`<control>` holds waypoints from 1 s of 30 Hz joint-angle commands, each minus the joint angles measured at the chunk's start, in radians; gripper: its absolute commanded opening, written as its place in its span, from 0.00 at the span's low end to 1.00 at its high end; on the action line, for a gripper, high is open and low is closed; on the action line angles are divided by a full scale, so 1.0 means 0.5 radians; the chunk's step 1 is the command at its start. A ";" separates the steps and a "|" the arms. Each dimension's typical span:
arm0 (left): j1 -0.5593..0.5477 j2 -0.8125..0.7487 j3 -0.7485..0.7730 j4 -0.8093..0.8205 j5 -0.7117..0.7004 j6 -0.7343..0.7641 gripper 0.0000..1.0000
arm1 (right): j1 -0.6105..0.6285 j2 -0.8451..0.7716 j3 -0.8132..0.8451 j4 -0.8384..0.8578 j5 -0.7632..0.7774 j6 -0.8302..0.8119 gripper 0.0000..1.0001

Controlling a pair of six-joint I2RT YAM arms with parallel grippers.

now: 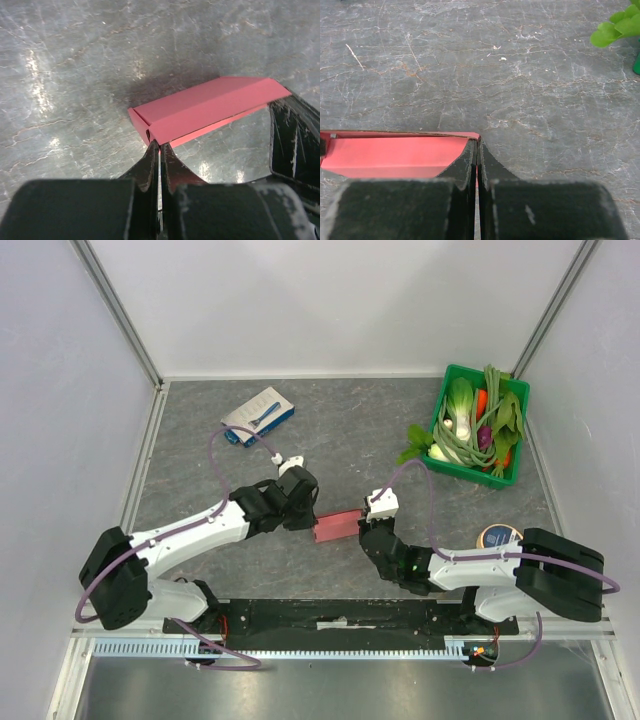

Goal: Fold the paper box

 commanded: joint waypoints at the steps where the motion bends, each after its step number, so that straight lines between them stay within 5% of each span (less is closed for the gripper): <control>1: -0.047 -0.136 -0.143 0.642 0.594 0.032 0.02 | 0.081 0.054 -0.033 -0.236 -0.414 0.132 0.00; 6: -0.044 -0.228 -0.183 0.673 0.705 0.262 0.02 | 0.081 0.058 -0.042 -0.227 -0.417 0.144 0.00; 14: 0.042 -0.308 -0.287 0.759 0.761 0.204 0.02 | 0.081 0.054 -0.042 -0.233 -0.420 0.148 0.00; 30: 0.048 -0.501 -0.570 0.710 0.383 0.229 0.02 | 0.084 0.042 -0.036 -0.239 -0.417 0.145 0.00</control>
